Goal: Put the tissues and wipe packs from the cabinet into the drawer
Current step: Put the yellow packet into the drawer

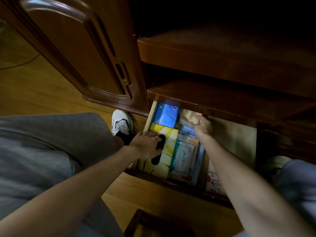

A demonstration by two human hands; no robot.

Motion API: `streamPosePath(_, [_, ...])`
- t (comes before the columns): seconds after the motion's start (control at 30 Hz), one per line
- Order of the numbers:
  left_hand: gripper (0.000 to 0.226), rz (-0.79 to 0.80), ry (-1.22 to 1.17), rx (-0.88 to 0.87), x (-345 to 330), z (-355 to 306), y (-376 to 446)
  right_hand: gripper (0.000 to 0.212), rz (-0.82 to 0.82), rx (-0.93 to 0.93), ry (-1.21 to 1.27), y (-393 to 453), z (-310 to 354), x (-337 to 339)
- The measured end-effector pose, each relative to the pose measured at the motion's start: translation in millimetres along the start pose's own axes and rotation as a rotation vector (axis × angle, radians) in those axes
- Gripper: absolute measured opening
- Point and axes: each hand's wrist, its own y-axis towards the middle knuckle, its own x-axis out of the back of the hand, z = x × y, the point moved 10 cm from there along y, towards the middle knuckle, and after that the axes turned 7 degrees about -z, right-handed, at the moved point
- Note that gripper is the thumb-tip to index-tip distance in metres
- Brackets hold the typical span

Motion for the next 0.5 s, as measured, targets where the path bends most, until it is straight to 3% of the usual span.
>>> streamPosePath(0.1, [0.062, 0.008, 0.048, 0.000, -1, -7, 1, 0.037, -0.161, -0.019, 0.016, 3, -4, 37])
streamPosePath(0.2, [0.059, -0.023, 0.132, -0.031, 3, -21, 7, 0.040, -0.202, 0.001, -0.080, 3, -19, 78])
streamPosePath(0.33, [0.056, 0.003, 0.164, -0.055, -6, -47, 17, 0.047, -0.203, 0.046, -0.451, 2, -51, 127])
streamPosePath(0.43, [0.058, 0.007, 0.149, -0.066, -11, -59, 21, 0.033, -0.167, 0.083, -0.741, -15, -60, 123])
streamPosePath(0.5, [0.060, -0.002, 0.153, -0.077, -13, -61, 21, 0.038, -0.210, 0.154, -0.876, -27, -51, 118])
